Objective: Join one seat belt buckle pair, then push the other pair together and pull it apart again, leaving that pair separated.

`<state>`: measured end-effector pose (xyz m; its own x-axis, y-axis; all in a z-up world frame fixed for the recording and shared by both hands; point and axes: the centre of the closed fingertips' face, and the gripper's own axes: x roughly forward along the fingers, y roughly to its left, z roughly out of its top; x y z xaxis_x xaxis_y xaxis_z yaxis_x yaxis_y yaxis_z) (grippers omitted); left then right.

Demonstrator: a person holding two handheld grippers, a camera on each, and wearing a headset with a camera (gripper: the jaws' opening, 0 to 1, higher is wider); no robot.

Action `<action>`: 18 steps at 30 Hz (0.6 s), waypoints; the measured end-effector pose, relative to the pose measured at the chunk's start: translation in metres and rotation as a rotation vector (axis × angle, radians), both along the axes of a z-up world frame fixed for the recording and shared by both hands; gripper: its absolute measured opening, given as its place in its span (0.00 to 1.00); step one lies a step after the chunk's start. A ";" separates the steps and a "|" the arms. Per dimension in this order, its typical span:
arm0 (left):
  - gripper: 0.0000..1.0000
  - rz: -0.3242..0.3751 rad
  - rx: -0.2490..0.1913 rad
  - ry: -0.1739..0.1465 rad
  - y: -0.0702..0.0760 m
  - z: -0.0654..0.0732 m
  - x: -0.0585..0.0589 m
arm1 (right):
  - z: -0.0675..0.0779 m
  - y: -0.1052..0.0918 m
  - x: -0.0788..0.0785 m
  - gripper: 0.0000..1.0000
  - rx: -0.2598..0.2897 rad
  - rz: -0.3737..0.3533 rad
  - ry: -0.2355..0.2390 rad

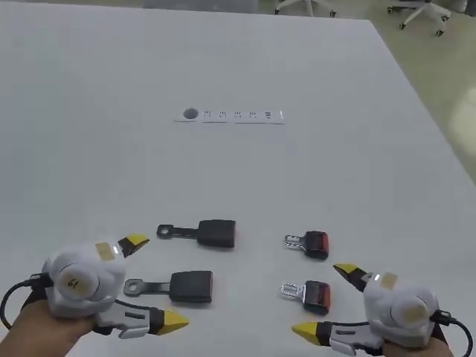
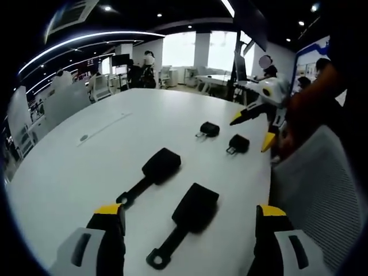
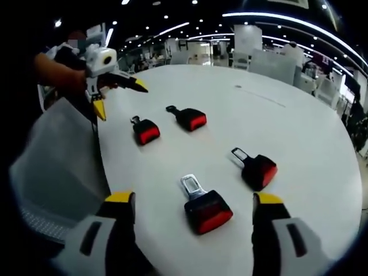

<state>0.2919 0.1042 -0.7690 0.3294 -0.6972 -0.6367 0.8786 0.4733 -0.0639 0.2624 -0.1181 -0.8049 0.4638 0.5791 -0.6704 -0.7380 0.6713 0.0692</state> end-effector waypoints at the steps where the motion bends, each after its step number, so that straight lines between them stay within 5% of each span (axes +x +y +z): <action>1: 0.95 -0.009 0.005 0.002 -0.001 -0.002 0.000 | -0.003 -0.001 0.000 0.85 -0.008 0.013 0.007; 18: 0.87 -0.130 0.068 0.034 -0.020 -0.031 0.003 | -0.026 -0.007 -0.001 0.73 -0.054 0.143 0.108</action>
<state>0.2949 0.0842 -0.7995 0.2165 -0.6873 -0.6934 0.9306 0.3600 -0.0662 0.2616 -0.1247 -0.8305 0.3031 0.5954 -0.7441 -0.8161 0.5653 0.1200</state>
